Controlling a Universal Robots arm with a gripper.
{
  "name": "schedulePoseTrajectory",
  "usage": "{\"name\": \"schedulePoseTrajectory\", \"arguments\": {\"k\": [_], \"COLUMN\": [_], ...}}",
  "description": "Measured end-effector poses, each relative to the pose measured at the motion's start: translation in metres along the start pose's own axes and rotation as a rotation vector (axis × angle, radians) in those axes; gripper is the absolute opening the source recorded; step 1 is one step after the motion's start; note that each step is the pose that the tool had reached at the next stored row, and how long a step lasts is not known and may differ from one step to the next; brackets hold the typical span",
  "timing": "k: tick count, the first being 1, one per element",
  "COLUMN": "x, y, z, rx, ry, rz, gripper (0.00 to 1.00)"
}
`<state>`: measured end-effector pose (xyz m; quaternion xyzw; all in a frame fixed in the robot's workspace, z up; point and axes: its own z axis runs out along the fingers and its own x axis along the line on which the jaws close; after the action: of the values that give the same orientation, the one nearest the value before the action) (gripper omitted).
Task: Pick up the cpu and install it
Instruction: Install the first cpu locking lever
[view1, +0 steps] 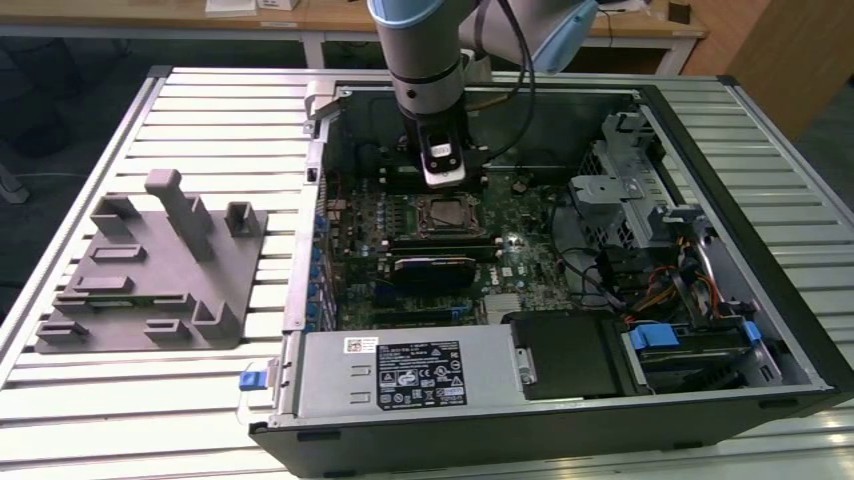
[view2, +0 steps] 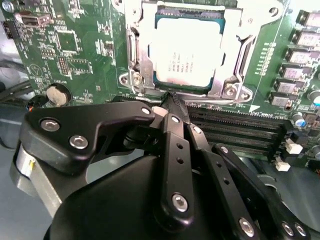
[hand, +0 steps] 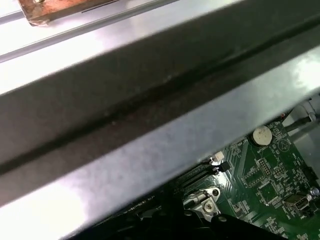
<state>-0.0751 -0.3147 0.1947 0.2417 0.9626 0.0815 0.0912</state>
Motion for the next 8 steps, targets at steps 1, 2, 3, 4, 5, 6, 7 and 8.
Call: {"name": "schedulePoseTrajectory", "arguments": {"k": [1, 2, 3, 4, 5, 6, 7, 8], "x": [0.0, -0.0001, -0.0001, -0.0002, -0.0002, -0.0002, -0.0002, -0.0002], "y": [-0.0001, -0.0001, -0.0001, -0.0001, -0.0001, -0.0002, -0.0001, -0.0001], "z": [0.0005, 0.0014, 0.0018, 0.002, 0.002, 0.0021, 0.0021, 0.0021], "rx": [0.0035, 0.0089, 0.0114, 0.0131, 0.0137, 0.0138, 0.0137, 0.0136], "ry": [-0.0021, -0.0051, -0.0063, -0.0073, -0.0077, -0.0078, -0.0078, -0.0078], "rz": [0.0, 0.0, 0.0, 0.001, 0.001, 0.001, 0.001, 0.001], "gripper": [0.11, 0.11, 0.11, 0.11, 0.11, 0.11, 0.11, 0.11]}}
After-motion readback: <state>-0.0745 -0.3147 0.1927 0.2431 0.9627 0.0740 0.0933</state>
